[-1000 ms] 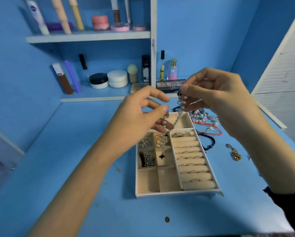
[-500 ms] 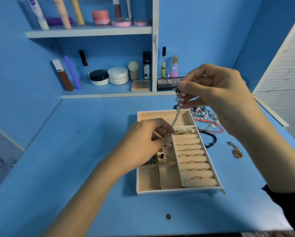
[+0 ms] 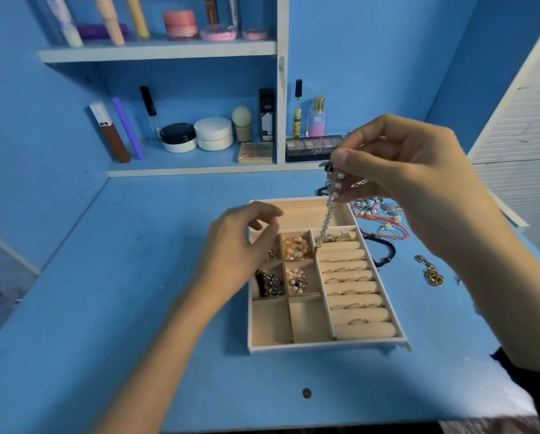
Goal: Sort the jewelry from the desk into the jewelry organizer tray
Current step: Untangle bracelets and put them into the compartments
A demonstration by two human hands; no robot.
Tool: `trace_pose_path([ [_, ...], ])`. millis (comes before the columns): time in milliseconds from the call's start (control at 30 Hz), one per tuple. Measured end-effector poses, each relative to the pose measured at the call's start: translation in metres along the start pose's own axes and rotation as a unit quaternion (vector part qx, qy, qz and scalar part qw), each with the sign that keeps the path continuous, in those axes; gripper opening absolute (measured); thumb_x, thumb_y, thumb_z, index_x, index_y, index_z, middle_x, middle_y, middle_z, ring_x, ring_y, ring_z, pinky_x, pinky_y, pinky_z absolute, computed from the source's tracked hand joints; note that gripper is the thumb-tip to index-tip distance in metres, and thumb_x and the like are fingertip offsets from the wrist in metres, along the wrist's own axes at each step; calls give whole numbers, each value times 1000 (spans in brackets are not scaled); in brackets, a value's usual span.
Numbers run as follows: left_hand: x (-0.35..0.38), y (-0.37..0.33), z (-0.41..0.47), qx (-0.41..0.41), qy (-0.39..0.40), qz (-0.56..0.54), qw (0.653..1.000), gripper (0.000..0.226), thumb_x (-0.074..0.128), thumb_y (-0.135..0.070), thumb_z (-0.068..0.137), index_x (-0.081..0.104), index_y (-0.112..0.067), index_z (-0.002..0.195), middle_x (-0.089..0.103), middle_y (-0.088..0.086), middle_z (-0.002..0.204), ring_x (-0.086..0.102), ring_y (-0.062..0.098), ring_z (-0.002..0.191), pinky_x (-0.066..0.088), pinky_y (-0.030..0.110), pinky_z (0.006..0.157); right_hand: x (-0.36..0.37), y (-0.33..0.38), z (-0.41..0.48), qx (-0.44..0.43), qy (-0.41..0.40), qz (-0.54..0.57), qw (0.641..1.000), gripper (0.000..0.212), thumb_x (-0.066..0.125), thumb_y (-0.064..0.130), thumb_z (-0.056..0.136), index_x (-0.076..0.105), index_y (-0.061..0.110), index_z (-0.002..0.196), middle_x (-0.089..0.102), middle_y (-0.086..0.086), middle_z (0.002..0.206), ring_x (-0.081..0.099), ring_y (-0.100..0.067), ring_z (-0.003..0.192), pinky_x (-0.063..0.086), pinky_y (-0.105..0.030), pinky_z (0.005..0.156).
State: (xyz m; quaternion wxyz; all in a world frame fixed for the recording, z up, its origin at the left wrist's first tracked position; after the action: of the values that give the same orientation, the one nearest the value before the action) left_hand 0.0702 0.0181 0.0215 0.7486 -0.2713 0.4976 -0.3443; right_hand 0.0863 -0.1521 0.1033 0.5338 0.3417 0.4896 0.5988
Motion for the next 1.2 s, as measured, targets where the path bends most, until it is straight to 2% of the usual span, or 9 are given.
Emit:
trace_pose_path([
  [67,-5,11,-1,-10,-59,-18,998,21,60,-11,86,63,-31,92,62,-21,83,58,6,82,37,7,61,2,-1,-3,3,9,6,1000,6,67,6,80,62,2,80,67,-11,66,63,-21,59,56,-30,60],
  [167,-6,21,-1,-11,-94,-33,995,22,58,-9,86,62,-28,96,61,-20,87,59,10,87,38,7,63,10,-9,-8,17,34,2,999,8,67,6,80,63,0,82,68,-17,70,65,-23,62,58,-32,62],
  [400,-6,24,-3,15,-103,-40,994,20,58,-8,86,64,-21,100,63,-13,92,59,9,89,40,7,66,28,-48,-23,80,86,-41,992,10,67,2,79,62,-5,83,68,-23,75,67,-28,67,60,-35,65],
  [500,-6,23,-4,19,-107,-47,993,22,59,-7,86,64,-23,100,63,-13,92,59,9,89,43,9,67,34,-66,-28,87,101,-98,986,8,70,6,78,63,1,79,70,-18,71,68,-28,65,59,-41,67],
  [633,-6,22,-5,26,-103,-47,993,22,59,-7,85,63,-23,101,63,-12,94,59,10,89,46,13,67,37,-80,-32,59,108,-232,965,7,72,15,77,66,13,76,72,0,66,64,-14,64,49,-22,66],
  [833,-6,24,-4,25,-101,-49,993,22,59,-9,86,63,-23,102,63,-12,95,59,10,90,49,19,67,47,-83,-34,31,137,-288,947,2,73,15,76,71,15,78,66,8,65,56,1,63,37,-6,59],
  [900,-6,23,-5,26,-102,-51,993,22,59,-9,86,63,-24,101,63,-12,94,59,10,90,49,20,67,48,-81,-33,-5,137,-350,927,5,72,19,77,73,19,82,55,16,65,47,2,66,33,-6,62],
  [967,-6,23,-5,25,-99,-52,993,21,59,-10,86,63,-23,102,63,-11,95,59,10,90,50,22,67,47,-80,-32,-35,128,-393,910,10,70,21,78,74,22,88,50,11,67,40,-3,70,31,-8,65],
  [1200,-5,21,-5,21,-95,-50,994,22,59,-10,86,62,-24,101,63,-12,94,59,10,91,50,21,68,41,-80,-33,-38,124,-389,912,15,66,13,80,74,21,88,51,7,69,39,2,67,31,-6,66],
])
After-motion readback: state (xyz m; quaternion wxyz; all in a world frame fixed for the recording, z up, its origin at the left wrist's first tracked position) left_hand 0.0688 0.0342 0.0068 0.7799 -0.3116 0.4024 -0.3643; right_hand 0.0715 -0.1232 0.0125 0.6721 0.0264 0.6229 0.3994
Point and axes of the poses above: each hand's wrist, its own z-axis towards the middle knuckle, its own x-axis out of the palm, y = z × x, the point moved 9 cm from there along z, towards the middle knuckle
